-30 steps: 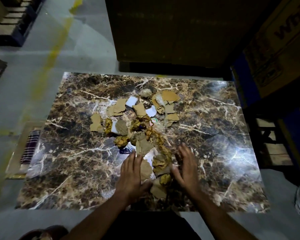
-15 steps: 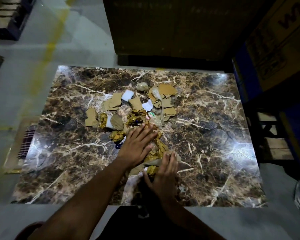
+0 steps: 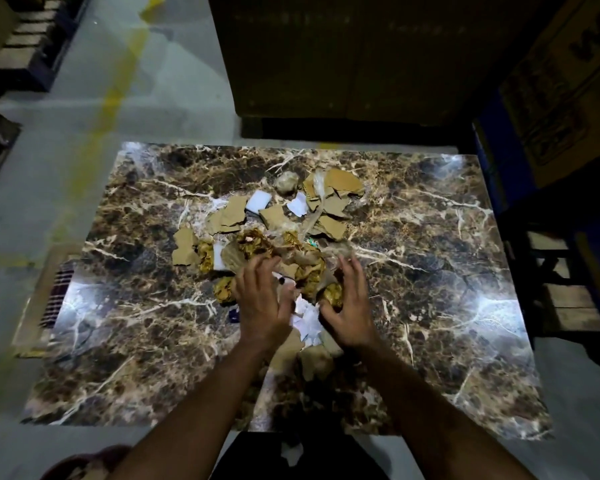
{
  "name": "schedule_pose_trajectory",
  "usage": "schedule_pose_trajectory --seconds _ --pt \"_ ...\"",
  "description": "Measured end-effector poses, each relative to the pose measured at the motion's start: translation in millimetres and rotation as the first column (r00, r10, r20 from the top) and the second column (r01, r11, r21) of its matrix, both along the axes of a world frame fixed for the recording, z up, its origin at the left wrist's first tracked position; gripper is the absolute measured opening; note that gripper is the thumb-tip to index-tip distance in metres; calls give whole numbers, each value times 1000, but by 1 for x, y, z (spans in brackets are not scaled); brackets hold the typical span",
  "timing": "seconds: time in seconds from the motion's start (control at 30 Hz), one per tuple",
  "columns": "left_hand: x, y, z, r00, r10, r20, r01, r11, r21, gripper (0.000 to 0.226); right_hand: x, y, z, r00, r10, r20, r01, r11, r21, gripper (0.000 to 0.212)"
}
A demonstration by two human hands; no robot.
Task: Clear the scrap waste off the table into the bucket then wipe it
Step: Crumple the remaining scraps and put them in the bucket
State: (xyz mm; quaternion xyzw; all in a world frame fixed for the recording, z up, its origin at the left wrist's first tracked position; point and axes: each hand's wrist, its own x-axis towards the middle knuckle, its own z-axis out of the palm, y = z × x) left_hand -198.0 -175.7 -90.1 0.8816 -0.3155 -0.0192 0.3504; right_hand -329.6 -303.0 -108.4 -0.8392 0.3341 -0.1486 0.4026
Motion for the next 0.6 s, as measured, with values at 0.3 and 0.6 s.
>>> schedule_pose_trajectory --seconds 0.3,0.6 --pt "83 -22 -6 980 -159 -122 190 930 314 64 3 -24 -7 964 -246 98 238 968 84 73" --pt "50 -54 -19 933 -156 -324 168 986 10 62 69 -11 1 963 -204 176 155 953 259 49"
